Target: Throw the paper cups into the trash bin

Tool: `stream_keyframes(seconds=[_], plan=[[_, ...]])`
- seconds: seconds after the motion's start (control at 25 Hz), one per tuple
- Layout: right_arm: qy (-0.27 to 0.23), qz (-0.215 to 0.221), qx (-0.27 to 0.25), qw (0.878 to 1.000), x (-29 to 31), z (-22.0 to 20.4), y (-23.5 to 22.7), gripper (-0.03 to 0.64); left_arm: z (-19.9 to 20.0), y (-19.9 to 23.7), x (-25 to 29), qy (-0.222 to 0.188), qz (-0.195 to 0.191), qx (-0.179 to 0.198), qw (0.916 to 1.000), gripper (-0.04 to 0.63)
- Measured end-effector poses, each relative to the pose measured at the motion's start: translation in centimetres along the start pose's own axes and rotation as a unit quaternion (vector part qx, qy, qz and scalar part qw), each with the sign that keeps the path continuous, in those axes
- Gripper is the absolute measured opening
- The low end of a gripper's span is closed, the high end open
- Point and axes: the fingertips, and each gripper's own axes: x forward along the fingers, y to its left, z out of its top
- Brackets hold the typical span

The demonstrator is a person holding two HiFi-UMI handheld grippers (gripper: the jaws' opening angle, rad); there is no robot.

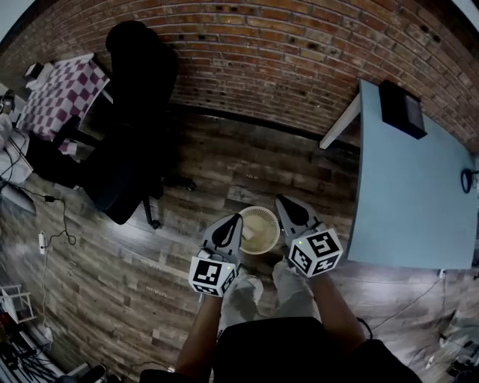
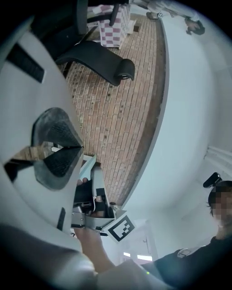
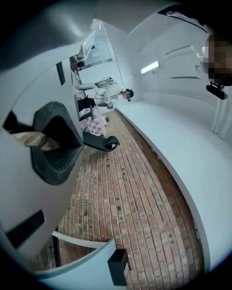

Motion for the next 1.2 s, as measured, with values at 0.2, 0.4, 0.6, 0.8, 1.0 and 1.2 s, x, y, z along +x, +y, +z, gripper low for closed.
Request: stream_keyframes(seconds=[0.2, 0.4, 0.6, 0.8, 1.0, 1.2], plan=[[-0.018, 0.006, -0.014, 1.000, -0.5, 2.3, 2.1, 0.005, 1.7, 0.1, -2.1, -0.013, 0.009, -0.007, 0.9999, 0.009], [-0.020, 0.022, -0.032, 0.999, -1.2, 4.2, 4.6, 0.005, 4.7, -0.5, -3.1, -0.029, -0.004, 0.010, 0.9995, 0.009], [-0.019, 0.025, -0.049, 0.998, -1.1, 4.6, 6.6, 0.005, 7.9, 0.1, -3.9, -0.057, -0.011, 0.036, 0.9976, 0.009], [-0.016, 0.015, -0.078, 0.997, -1.8, 5.0, 6.6, 0.005, 9.4, -0.2, -4.5, -0.068, -0.004, 0.041, 0.9968, 0.009], [-0.025, 0.028, -0.052, 0.998, -2.7, 5.7, 6.3, 0.005, 10.4, -1.1, -5.0, -0.077, 0.000, 0.041, 0.9962, 0.009], [-0.038, 0.032, -0.058, 0.997, -4.7, 6.7, 5.4, 0.005, 11.8, -3.0, -4.9, -0.094, 0.005, 0.043, 0.9946, 0.009]])
